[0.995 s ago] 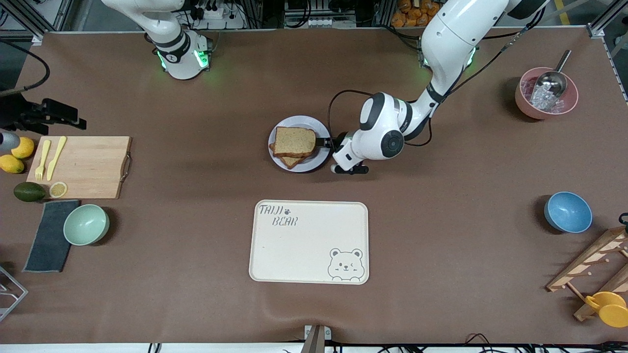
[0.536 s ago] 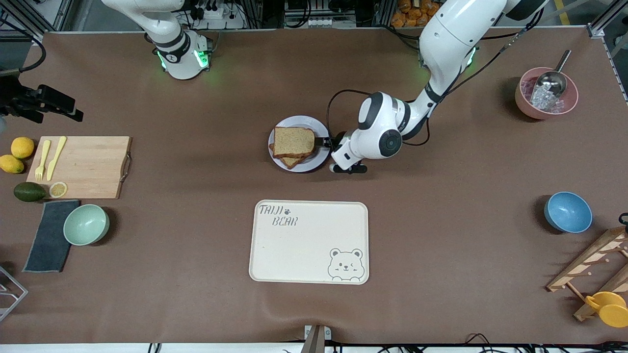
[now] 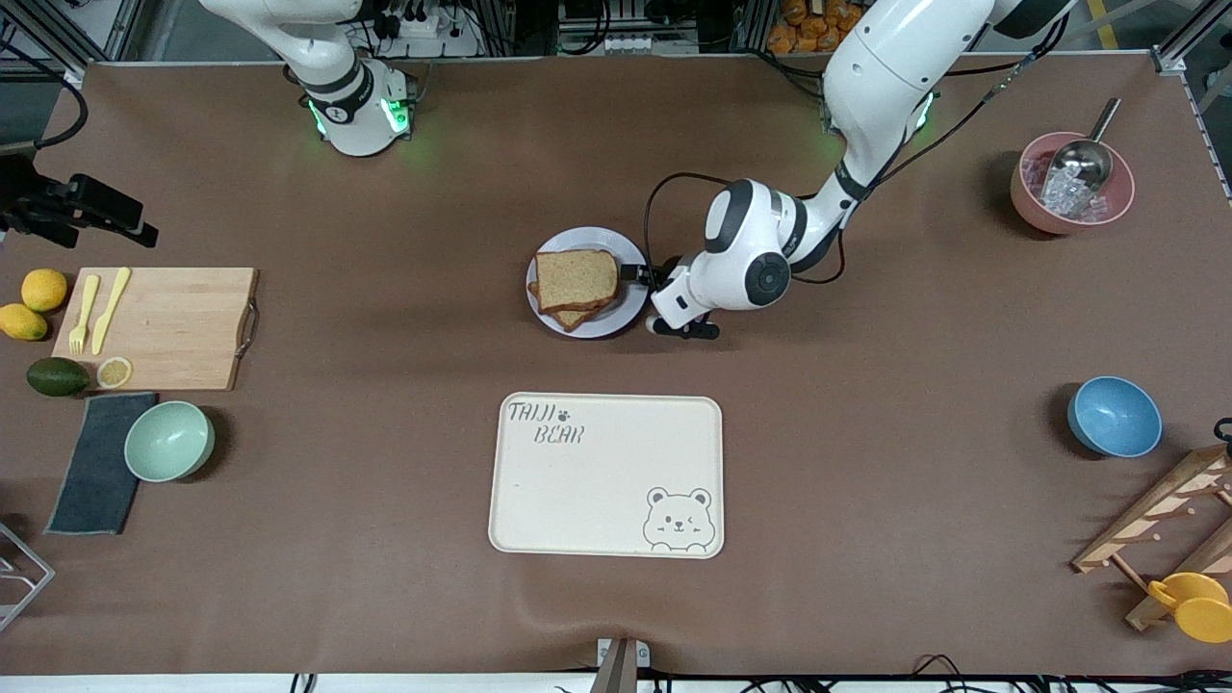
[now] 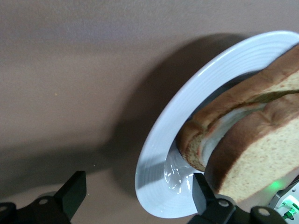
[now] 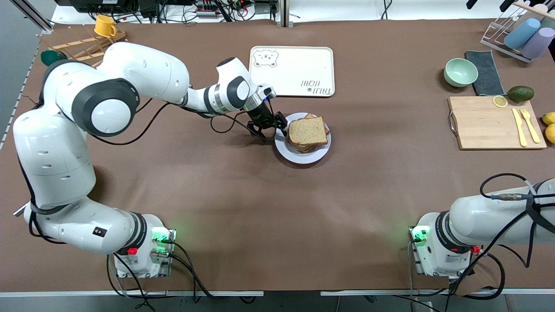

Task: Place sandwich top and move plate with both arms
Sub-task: 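Grasp the white plate's rim with the left gripper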

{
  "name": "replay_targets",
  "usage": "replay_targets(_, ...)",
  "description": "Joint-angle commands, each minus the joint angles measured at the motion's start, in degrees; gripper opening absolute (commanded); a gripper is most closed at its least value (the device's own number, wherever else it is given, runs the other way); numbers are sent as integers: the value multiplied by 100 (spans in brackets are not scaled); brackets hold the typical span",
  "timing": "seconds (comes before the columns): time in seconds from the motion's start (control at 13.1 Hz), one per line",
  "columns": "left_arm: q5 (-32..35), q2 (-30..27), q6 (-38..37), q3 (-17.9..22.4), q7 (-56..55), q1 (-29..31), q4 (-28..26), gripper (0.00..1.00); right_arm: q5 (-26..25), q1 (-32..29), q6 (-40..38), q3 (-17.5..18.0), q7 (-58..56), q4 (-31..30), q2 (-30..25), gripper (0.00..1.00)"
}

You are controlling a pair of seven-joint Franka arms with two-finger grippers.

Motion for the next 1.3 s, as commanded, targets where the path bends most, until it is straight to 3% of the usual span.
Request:
replay_targets(0.0, -144, -351, -97, -192, 151, 248, -176, 100, -369, -108, -37, 124, 164, 122, 46, 100)
replay_targets(0.54, -196, -167, -115, -334, 723, 434, -290, 100, -441, -55, -63, 133, 173, 61, 107, 100)
replay_targets(0.77, -758, -122, -115, -334, 1169, 408, -272, 100, -441, -90, -90, 133, 165, 52, 151, 100)
replay_targets(1.22, -1022, -17, -98, -334, 1610, 425, -229, 100, -441, -99, -116, 133, 173, 52, 212, 100)
